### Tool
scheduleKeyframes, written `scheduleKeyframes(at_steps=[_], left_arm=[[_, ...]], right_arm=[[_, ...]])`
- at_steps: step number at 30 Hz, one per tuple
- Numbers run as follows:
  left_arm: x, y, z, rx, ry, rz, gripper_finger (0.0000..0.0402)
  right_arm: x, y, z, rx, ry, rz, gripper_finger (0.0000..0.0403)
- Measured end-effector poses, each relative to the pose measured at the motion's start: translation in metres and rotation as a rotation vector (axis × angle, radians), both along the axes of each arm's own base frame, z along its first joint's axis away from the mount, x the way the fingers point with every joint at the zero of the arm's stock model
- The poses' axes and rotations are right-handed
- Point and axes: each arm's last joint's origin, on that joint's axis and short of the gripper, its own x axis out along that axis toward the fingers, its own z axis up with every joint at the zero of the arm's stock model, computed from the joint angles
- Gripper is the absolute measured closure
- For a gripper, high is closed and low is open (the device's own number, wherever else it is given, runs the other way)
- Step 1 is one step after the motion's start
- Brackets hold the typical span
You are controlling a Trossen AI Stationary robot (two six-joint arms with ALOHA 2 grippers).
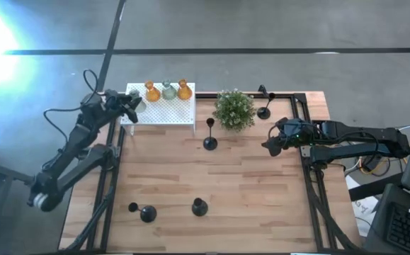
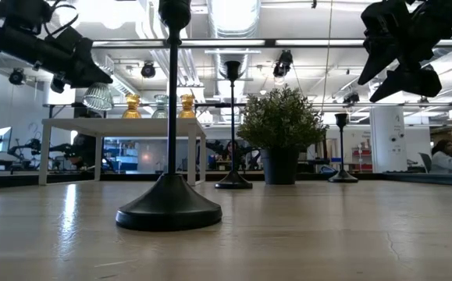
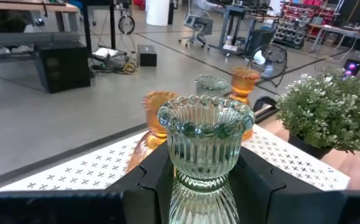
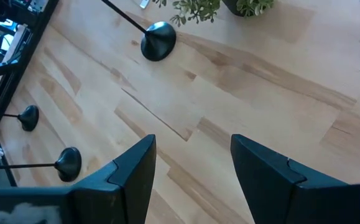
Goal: Pick & Place candle stick holders
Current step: Put the top transparent glass candle holder on the shelf
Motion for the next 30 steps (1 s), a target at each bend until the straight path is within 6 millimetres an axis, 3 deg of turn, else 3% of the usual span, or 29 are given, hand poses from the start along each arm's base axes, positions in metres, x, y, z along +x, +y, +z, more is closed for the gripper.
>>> scheduleKeyframes(at_steps=[7,20,30], left_arm=[[-0.008,0.008,-0.003,-0.005,0.023,-0.01,0.0276],[-0.006,0.011,0.001,0.036,0.003,-0.048,0.0276],[-0.002,0.026,-0.001,-0.007,-0.034,-0.007,0.0276]], right_arm=[[0.0,0.0,0.0,0.007,-0.001,-0.004,0.02],[0.0,0.0,0.0,0.017,-0.002,-0.015,0.02],[0.0,0.0,0.0,0.022,-0.003,-0.021,0.02]])
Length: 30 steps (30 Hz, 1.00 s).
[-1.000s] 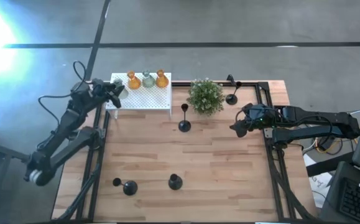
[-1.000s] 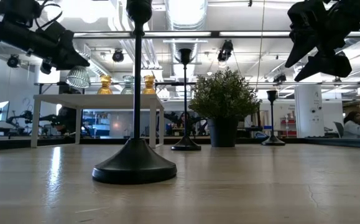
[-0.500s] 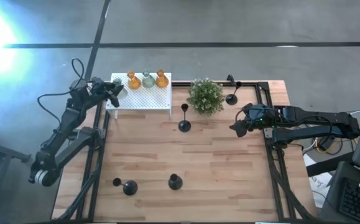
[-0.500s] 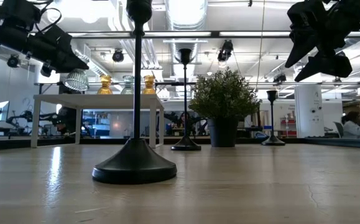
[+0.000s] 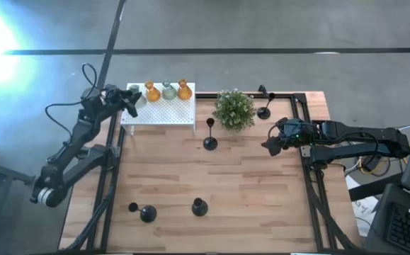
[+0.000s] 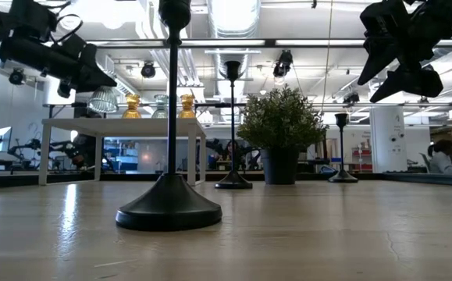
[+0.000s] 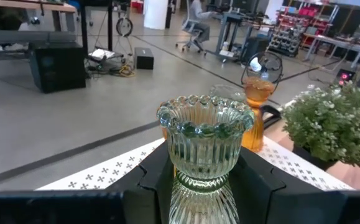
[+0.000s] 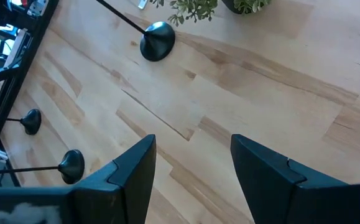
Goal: Pick & Place candle stick holders
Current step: Put the top transparent glass candle holder on the shelf
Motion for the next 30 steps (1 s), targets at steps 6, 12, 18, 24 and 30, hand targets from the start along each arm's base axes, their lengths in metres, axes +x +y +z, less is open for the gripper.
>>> scheduleKeyframes(at_steps=[6,12,18,24,30], left_arm=[[0.002,0.009,-0.006,-0.036,0.013,0.024,0.0276],[0.004,0.016,-0.007,-0.019,0.024,0.033,0.0276],[0.005,0.021,-0.011,-0.023,0.055,0.041,0.0276],[0.006,0.025,-0.013,-0.021,0.07,0.058,0.0276],[0.007,0.026,-0.011,-0.027,0.029,0.084,0.0276]], right_arm=[[0.0,0.0,0.0,0.0,0.0,0.0,0.02],[0.0,0.0,0.0,0.006,-0.002,-0.008,0.02],[0.0,0.0,0.0,0.012,-0.003,-0.015,0.02],[0.0,0.0,0.0,0.017,-0.004,-0.019,0.02],[0.0,0.0,0.0,0.017,-0.004,-0.019,0.02]])
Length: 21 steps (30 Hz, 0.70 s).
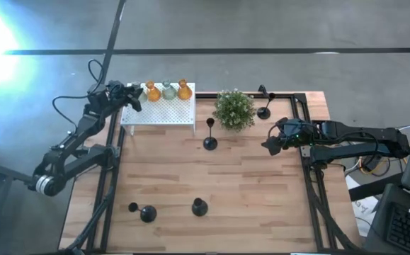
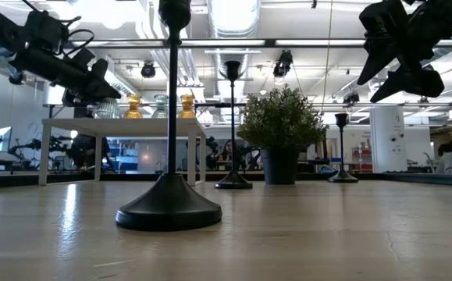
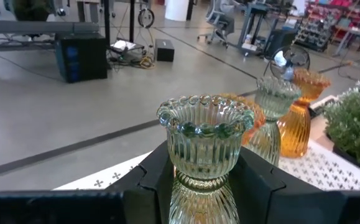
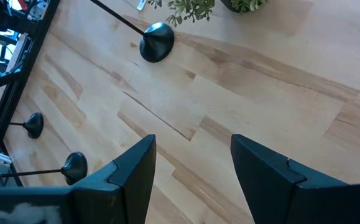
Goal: Pick & Place candle stick holders
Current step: Put the top transparent glass candle holder on the shelf
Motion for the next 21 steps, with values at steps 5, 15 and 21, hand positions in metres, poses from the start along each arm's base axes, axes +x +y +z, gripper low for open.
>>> scheduleKeyframes(at_steps=[5,15,21], left_arm=[[0.004,-0.005,0.005,0.018,-0.023,0.038,0.0276],[0.021,-0.019,0.008,0.054,-0.001,0.204,0.0276],[0.026,-0.02,0.006,0.052,0.025,0.27,0.0276]], right_arm=[[0.0,0.0,0.0,-0.003,0.001,0.001,0.02],[0.0,0.0,0.0,-0.009,0.002,0.001,0.02],[0.0,0.0,0.0,-0.01,0.003,0.003,0.02]])
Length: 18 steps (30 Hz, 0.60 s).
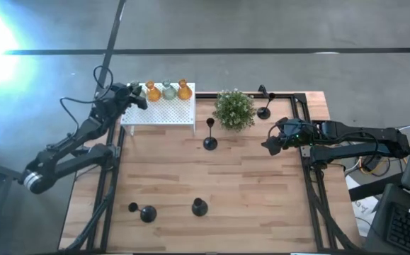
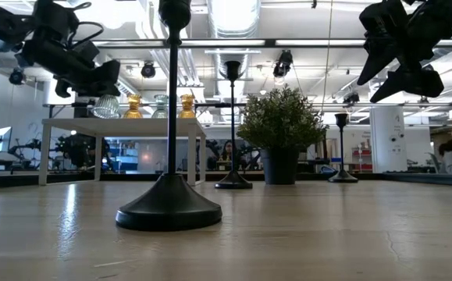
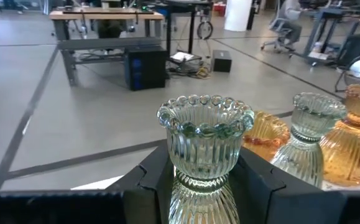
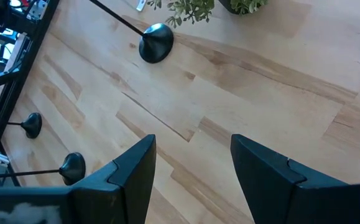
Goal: Pick & Place candle stick holders
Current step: Put the top transparent glass candle holder on the shelf
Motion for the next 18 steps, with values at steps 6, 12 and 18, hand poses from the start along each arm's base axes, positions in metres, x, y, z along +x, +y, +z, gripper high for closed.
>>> scheduleKeyframes(at_steps=[6,12,18], left_arm=[[0.004,0.0,-0.004,-0.015,0.025,0.051,0.0276],[0.015,0.0,-0.011,-0.035,0.078,0.175,0.0276],[0.02,0.003,-0.012,-0.02,0.052,0.25,0.0276]], right_arm=[[0.0,0.0,0.0,-0.002,0.0,0.002,0.02],[0.0,0.0,0.0,-0.002,0.0,0.002,0.02],[0.0,-0.001,0.0,-0.03,0.006,-0.001,0.02]])
